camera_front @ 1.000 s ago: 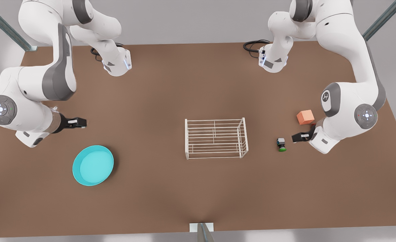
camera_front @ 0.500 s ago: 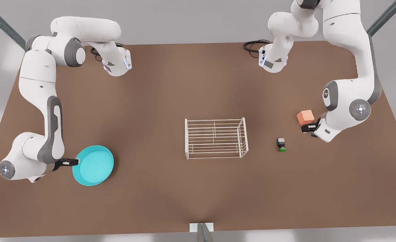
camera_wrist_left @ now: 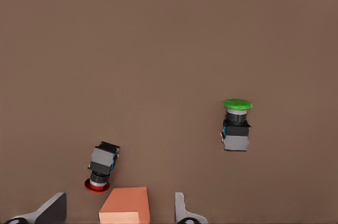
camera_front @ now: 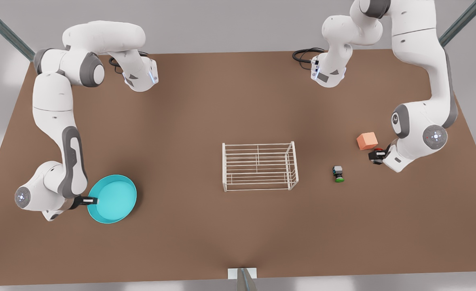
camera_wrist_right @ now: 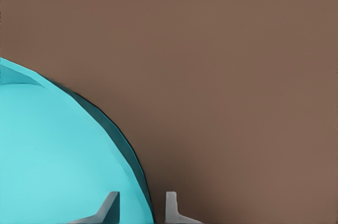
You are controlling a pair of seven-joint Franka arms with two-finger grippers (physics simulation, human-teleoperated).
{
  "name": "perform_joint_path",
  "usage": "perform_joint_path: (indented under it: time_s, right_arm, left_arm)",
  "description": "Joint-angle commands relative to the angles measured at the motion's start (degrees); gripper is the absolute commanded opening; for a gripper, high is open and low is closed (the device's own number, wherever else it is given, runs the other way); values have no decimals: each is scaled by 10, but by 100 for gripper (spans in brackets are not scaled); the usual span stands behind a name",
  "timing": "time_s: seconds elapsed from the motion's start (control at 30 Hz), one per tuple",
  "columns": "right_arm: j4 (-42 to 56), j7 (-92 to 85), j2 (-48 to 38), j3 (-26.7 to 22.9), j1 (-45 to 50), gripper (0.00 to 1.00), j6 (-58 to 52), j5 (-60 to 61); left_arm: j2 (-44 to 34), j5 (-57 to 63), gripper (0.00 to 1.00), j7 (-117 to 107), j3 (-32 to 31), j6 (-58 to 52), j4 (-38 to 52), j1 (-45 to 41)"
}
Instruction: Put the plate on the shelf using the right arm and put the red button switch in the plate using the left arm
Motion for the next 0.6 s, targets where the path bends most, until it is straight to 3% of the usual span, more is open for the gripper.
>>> perform_joint_path:
  time_s: [0.0,0.1,0.57]
  right_arm:
    - [0,-102,-1,-2,2,33,21,-3]
    - [0,-104,-1,-2,1,19,20,-3]
    - [-1,-89,-53,-11,6,14,-48,0]
  left_arm:
    - [-1,1,100,63,1,33,-8,6]
    - [2,1,100,86,1,34,-8,21]
    - [64,20,100,88,0,81,-32,25]
